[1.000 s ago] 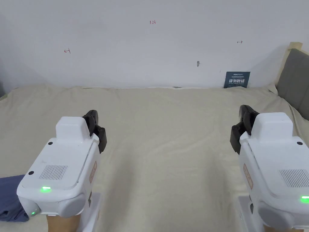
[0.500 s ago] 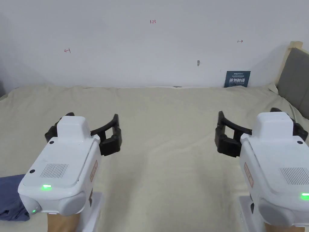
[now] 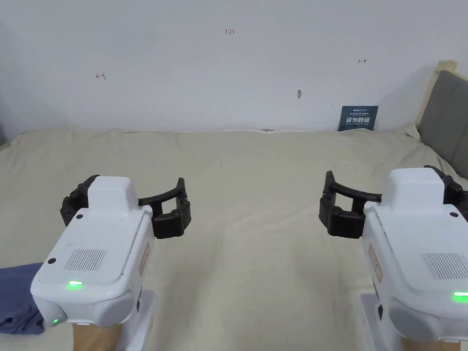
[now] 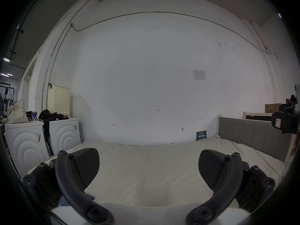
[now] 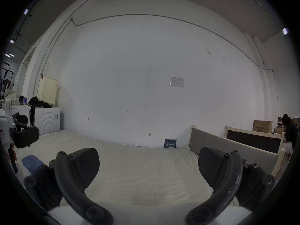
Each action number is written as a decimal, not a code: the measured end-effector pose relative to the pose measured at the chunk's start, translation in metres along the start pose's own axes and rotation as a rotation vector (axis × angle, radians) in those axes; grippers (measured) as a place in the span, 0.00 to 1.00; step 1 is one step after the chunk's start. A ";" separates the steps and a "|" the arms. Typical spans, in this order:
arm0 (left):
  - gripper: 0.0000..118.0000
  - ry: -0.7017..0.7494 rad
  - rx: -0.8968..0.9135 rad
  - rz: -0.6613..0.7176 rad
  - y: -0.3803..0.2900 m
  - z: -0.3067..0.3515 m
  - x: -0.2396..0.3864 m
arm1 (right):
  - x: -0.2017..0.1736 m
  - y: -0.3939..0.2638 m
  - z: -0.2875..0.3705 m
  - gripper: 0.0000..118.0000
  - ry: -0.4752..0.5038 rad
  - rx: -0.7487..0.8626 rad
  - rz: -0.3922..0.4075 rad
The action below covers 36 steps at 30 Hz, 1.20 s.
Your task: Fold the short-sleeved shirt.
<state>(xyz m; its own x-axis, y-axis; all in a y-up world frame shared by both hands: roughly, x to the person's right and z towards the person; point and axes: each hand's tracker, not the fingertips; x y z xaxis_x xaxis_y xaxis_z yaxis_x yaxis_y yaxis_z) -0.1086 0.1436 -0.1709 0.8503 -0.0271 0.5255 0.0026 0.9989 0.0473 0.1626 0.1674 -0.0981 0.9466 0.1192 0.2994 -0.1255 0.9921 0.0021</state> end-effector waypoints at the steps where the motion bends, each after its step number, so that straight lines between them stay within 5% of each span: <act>1: 1.00 -0.001 -0.002 -0.001 0.000 0.000 0.000 | 0.000 0.000 0.000 1.00 0.001 0.000 0.002; 36: 1.00 0.011 0.003 -0.020 -0.001 0.003 -0.006 | -0.004 0.001 0.001 1.00 0.001 -0.009 0.000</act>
<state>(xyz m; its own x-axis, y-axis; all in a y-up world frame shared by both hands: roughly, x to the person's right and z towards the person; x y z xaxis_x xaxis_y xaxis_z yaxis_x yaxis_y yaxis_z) -0.1153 0.1422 -0.1717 0.8561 -0.0464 0.5147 0.0180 0.9980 0.0600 0.1585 0.1676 -0.0985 0.9468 0.1190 0.2989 -0.1228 0.9924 -0.0064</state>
